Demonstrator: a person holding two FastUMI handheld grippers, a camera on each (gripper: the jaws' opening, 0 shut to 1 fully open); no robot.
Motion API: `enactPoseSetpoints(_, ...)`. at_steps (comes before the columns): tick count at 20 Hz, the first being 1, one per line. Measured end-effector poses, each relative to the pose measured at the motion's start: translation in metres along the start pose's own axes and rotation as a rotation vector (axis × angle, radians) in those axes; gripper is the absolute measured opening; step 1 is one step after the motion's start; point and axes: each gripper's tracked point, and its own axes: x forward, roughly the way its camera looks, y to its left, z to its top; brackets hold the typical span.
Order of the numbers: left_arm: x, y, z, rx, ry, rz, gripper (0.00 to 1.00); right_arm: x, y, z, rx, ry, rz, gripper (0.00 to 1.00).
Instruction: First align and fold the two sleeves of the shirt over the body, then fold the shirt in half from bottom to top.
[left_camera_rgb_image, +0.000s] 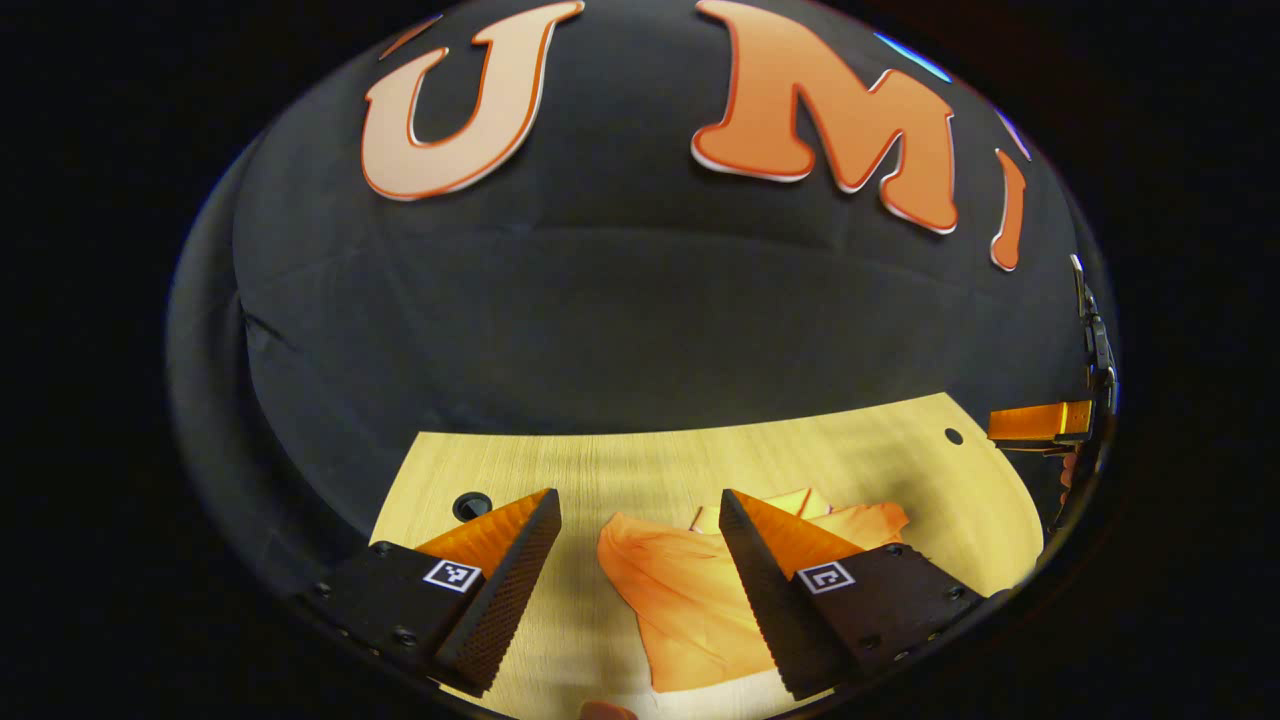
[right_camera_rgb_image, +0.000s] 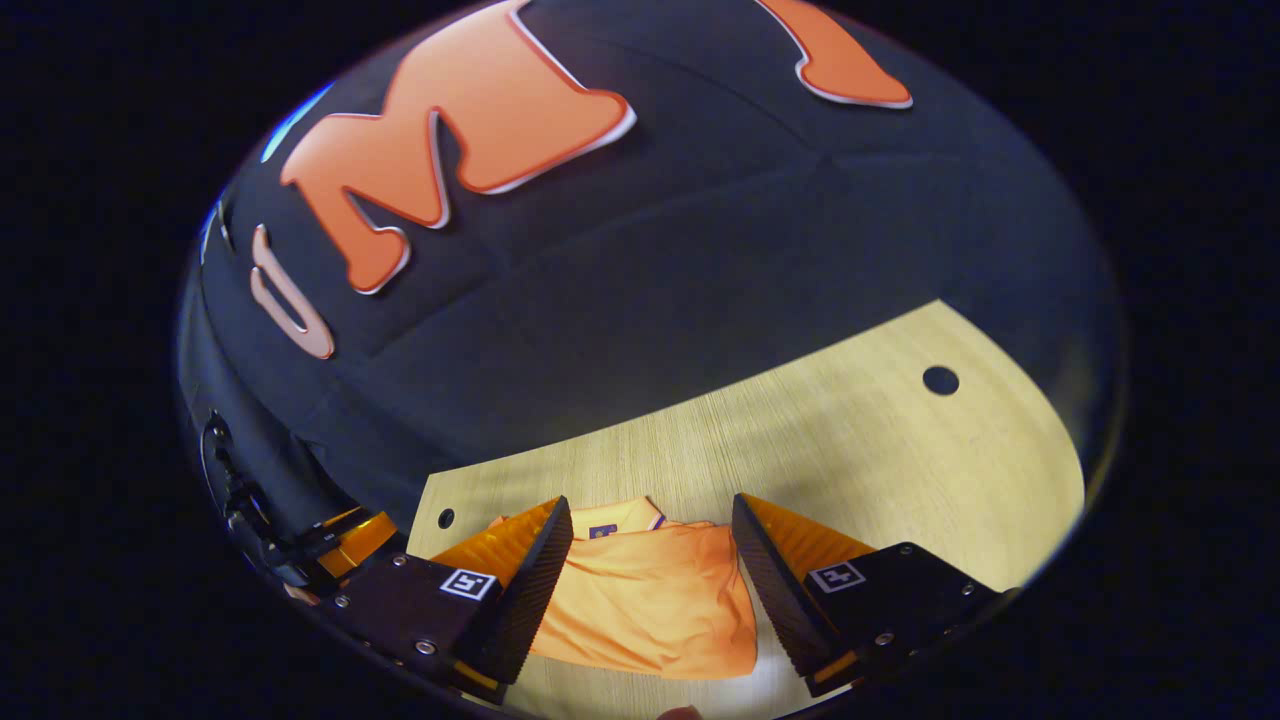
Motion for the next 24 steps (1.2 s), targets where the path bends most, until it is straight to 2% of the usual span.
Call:
enactPoseSetpoints(3, -0.054, -0.018, 0.013, 0.015, -0.087, -0.006, 0.98, -0.043, 0.018, 0.008, -0.090, -0.095, 0.012, 0.98)
enactPoseSetpoints(7, -0.122, -0.040, 0.019, -0.031, -0.173, -0.031, 0.98, -0.101, 0.027, 0.014, -0.193, -0.224, 0.007, 0.98)
enactPoseSetpoints(12, -0.192, -0.054, 0.011, -0.016, -0.265, 0.011, 0.98, -0.159, 0.042, -0.001, -0.261, -0.318, 0.033, 0.98)
enactPoseSetpoints(15, -0.234, -0.065, 0.009, 0.001, -0.351, 0.035, 0.98, -0.197, 0.048, -0.008, -0.285, -0.392, 0.080, 0.98)
enactPoseSetpoints(18, -0.268, -0.086, 0.002, 0.004, -0.420, 0.039, 0.98, -0.232, 0.064, -0.017, -0.327, -0.477, 0.115, 0.98)
enactPoseSetpoints(21, -0.294, -0.103, -0.012, 0.010, -0.468, 0.041, 0.97, -0.250, 0.071, -0.036, -0.349, -0.503, 0.144, 0.98)
enactPoseSetpoints(24, -0.303, -0.108, -0.044, 0.033, -0.425, 0.077, 0.97, -0.265, 0.076, -0.055, -0.366, -0.512, 0.165, 0.98)
